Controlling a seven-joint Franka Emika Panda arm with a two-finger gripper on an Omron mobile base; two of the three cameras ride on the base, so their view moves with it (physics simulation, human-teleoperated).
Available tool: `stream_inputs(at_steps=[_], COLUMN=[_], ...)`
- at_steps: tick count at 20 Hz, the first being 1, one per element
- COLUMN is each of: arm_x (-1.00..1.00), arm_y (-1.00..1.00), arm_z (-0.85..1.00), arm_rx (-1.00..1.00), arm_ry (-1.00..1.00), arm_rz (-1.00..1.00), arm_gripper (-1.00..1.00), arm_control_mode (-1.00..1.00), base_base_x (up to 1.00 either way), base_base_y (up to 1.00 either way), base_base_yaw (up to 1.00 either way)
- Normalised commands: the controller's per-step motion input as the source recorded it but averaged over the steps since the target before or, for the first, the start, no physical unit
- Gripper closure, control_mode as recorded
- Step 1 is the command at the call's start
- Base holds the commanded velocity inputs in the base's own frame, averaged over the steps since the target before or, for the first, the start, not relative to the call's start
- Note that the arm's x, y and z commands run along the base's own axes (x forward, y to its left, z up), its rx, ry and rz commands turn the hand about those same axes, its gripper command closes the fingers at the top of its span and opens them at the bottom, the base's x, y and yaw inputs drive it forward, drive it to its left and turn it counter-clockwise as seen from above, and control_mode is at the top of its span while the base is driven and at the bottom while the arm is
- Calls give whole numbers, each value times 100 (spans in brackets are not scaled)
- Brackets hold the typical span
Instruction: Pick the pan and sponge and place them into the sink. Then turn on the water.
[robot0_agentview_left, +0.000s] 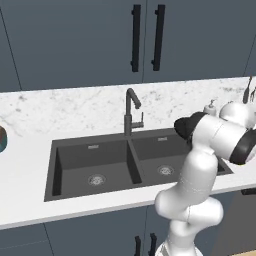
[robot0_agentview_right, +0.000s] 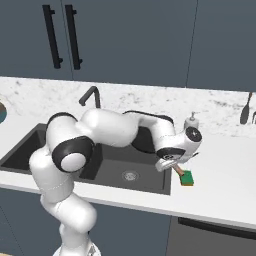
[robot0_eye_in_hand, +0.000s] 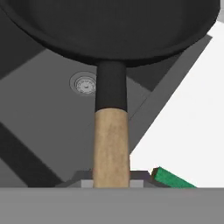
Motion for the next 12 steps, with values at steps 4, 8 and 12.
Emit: stream_inputs(at_steps=[4,8,12], arm_x=[0,1,3], arm_y=[82,68,60], arm_z=[0,0,-1], arm_rx=[-15,-11,-8], arm_ry=[19,23,23], arm_rz=[11,14,14], arm_gripper=[100,100,100], arm_control_mode=[-100,-100,-100], base_base_x=[0,0,0], base_base_y=[0,0,0], base_base_yaw=[0,0,0])
